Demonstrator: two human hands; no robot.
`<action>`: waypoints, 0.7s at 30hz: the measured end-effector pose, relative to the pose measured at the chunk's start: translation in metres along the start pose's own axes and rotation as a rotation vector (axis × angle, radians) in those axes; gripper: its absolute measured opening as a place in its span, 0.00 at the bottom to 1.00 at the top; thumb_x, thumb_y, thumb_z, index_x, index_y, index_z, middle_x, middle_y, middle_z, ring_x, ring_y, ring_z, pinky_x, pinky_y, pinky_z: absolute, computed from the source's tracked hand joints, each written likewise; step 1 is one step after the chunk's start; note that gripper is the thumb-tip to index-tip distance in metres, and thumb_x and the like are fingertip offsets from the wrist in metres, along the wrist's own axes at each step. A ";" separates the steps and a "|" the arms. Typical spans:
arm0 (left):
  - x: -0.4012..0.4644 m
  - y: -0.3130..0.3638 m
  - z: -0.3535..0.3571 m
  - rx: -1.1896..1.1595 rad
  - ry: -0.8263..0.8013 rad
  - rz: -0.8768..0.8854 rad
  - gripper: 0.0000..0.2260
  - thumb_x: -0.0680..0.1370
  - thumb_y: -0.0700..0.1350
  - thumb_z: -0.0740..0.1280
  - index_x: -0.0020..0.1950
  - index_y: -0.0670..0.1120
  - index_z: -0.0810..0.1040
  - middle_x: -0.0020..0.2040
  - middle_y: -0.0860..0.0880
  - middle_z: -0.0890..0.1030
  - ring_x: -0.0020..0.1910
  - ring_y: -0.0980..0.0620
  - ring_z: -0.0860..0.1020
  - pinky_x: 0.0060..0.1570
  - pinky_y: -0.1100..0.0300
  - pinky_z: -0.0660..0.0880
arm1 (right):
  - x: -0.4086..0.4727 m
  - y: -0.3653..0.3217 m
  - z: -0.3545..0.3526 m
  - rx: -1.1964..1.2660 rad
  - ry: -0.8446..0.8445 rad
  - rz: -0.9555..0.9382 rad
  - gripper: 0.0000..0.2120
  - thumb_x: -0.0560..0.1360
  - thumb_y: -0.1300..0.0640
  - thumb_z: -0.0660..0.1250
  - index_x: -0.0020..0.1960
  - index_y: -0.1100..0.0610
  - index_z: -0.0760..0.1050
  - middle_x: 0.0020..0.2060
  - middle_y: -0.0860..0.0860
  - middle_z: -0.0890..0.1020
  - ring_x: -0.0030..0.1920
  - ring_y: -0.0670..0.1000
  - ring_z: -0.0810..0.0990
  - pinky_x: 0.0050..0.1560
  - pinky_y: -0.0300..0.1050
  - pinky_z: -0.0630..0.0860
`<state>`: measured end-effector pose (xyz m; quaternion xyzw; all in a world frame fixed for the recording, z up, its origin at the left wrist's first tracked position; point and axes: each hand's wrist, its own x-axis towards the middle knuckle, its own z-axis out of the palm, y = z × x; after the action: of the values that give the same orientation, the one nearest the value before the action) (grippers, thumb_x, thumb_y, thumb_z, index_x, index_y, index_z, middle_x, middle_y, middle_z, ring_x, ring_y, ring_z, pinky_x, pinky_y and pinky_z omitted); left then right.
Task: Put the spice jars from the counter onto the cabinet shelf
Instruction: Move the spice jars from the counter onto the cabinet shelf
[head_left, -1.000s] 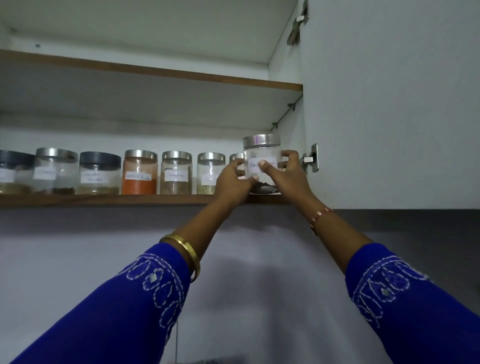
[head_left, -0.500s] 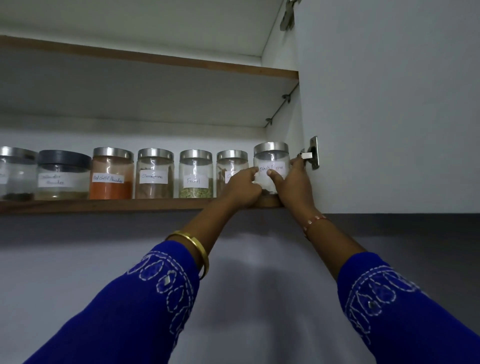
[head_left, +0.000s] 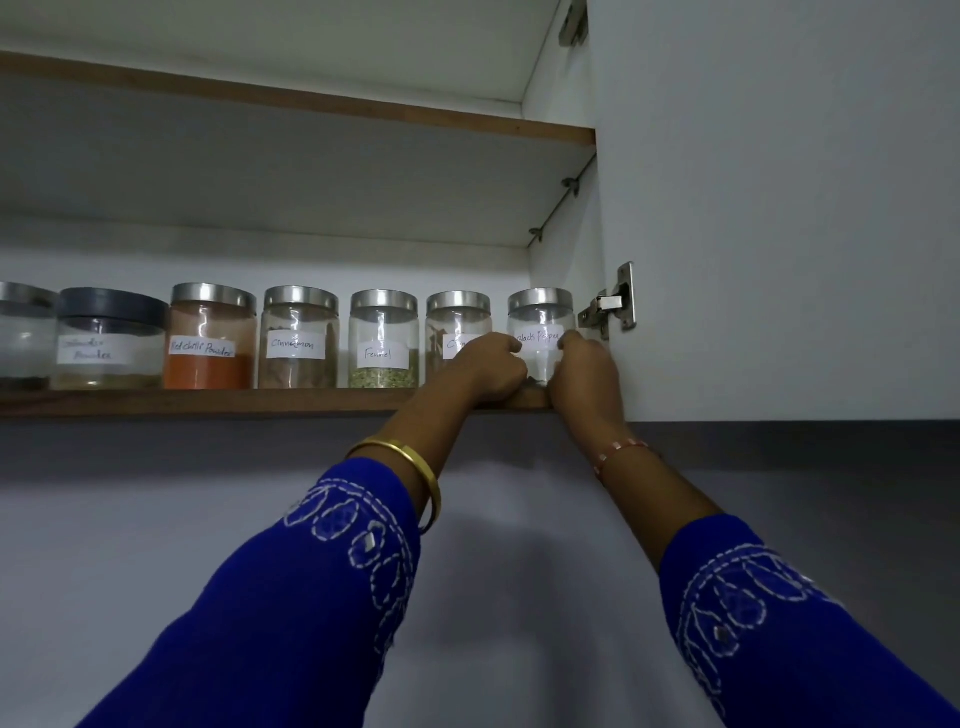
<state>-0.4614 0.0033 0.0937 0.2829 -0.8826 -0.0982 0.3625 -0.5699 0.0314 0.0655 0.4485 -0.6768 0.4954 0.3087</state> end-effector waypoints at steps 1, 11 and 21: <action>-0.001 0.000 0.001 0.007 0.015 0.003 0.24 0.76 0.35 0.56 0.72 0.40 0.63 0.73 0.42 0.66 0.72 0.45 0.64 0.70 0.55 0.62 | -0.001 0.001 -0.001 -0.008 -0.012 -0.007 0.13 0.76 0.67 0.59 0.60 0.67 0.72 0.56 0.64 0.76 0.56 0.61 0.76 0.51 0.48 0.72; -0.046 -0.016 0.028 0.176 0.265 0.245 0.21 0.75 0.35 0.59 0.68 0.39 0.69 0.65 0.40 0.74 0.65 0.43 0.71 0.66 0.52 0.67 | -0.030 0.008 -0.009 -0.017 -0.128 -0.197 0.14 0.77 0.68 0.58 0.60 0.68 0.74 0.57 0.64 0.77 0.59 0.60 0.74 0.58 0.46 0.67; -0.109 -0.074 -0.041 0.290 0.346 0.179 0.21 0.77 0.36 0.57 0.71 0.40 0.65 0.68 0.41 0.71 0.67 0.42 0.68 0.66 0.52 0.67 | -0.075 -0.034 -0.018 -0.122 -0.237 -0.305 0.22 0.80 0.58 0.57 0.71 0.64 0.62 0.70 0.62 0.66 0.72 0.60 0.62 0.73 0.52 0.57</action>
<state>-0.3379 0.0061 0.0310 0.2652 -0.8339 0.1120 0.4710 -0.5085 0.0672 0.0202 0.5814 -0.6614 0.3447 0.3250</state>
